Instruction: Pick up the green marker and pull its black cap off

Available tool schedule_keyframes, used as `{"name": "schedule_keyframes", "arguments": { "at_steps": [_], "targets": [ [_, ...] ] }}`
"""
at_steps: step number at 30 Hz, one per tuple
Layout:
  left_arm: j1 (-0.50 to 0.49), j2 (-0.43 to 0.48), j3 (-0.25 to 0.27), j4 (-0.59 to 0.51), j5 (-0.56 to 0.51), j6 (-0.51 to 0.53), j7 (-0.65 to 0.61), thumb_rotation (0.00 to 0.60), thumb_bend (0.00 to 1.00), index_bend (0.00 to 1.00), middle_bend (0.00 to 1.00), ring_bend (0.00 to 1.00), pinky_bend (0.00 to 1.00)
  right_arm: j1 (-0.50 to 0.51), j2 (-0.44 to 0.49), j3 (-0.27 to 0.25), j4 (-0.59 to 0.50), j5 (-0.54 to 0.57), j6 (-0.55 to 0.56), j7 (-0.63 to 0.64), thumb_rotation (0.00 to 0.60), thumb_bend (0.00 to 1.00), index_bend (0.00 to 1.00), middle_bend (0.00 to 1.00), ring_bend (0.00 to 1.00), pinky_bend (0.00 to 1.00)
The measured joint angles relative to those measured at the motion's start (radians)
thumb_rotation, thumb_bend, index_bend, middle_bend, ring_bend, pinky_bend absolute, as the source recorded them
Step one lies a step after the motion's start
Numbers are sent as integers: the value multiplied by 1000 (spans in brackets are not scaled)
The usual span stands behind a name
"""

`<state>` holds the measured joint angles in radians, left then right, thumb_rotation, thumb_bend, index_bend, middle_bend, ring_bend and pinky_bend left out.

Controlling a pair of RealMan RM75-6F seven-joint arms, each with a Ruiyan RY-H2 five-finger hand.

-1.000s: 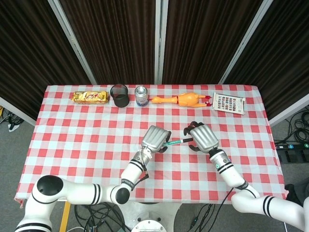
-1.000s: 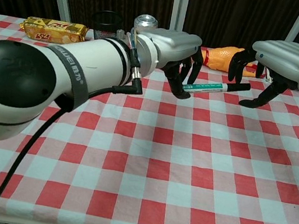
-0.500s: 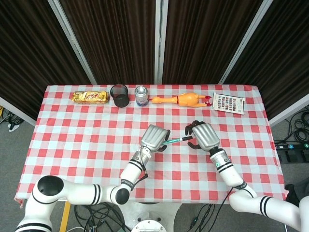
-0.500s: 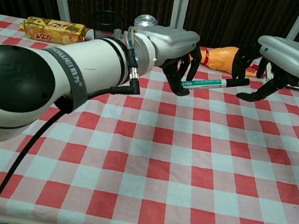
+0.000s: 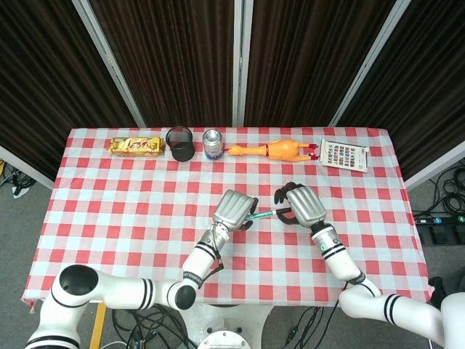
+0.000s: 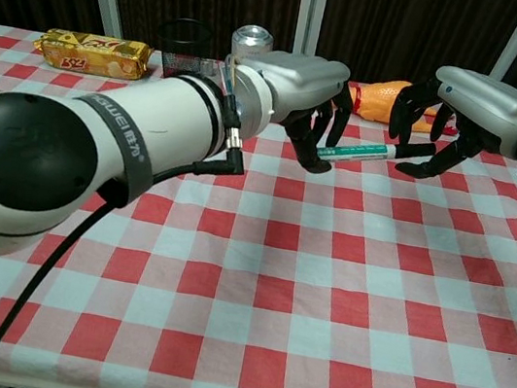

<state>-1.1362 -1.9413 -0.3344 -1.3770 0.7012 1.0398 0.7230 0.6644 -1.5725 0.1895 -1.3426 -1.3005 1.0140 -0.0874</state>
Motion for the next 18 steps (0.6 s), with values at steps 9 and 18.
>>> {"name": "schedule_keyframes", "arguments": {
  "at_steps": [9,18],
  "targets": [
    [7,-12,24,34,42,-2,-15,600,393,587,636,918,1000,8,-4,5,-13,17,-15,-5,600,114,521,512,321,451],
    [13,-28,33,58,78,2,-21,600,395,588,636,918,1000,6,-19,2,-6,26,-12,-10,600,118,531,521,322,454]
  ]
}}
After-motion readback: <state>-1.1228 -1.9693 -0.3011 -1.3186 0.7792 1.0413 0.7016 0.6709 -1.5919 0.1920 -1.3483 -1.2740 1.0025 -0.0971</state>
